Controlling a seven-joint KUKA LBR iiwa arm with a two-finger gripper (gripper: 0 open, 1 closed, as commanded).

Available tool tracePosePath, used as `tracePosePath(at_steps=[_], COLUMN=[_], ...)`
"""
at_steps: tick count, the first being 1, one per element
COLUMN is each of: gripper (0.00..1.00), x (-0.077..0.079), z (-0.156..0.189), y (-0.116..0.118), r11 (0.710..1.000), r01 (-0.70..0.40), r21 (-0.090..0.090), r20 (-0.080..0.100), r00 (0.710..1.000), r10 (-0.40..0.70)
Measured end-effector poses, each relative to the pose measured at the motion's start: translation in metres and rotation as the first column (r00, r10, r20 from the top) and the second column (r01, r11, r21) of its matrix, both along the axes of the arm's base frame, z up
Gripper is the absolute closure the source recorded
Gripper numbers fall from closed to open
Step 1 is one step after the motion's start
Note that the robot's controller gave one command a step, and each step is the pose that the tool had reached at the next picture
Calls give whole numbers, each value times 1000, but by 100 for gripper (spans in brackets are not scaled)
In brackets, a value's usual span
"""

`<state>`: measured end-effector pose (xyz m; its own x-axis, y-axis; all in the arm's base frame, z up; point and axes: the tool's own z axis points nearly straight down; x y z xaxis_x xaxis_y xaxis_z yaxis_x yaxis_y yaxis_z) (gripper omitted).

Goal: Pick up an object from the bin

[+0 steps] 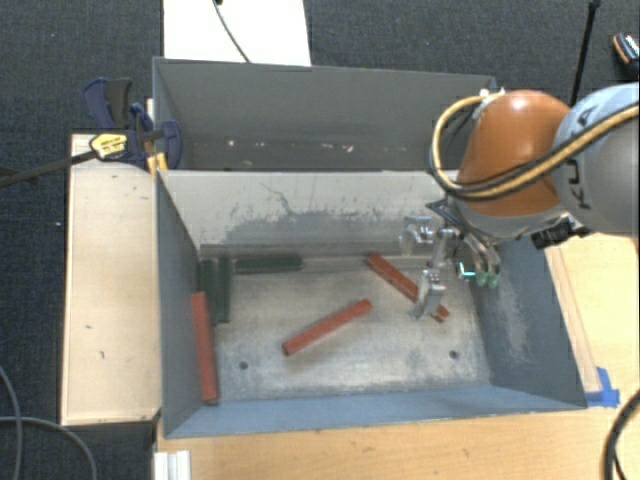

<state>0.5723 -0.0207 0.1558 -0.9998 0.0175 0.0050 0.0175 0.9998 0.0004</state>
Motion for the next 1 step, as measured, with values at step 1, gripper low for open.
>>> tracePosePath(at_steps=[1], gripper=[0], x=[-6], z=[15], y=[38], r11=[968], r01=[-250], r21=[1], r20=[8], r00=[968], r10=[250])
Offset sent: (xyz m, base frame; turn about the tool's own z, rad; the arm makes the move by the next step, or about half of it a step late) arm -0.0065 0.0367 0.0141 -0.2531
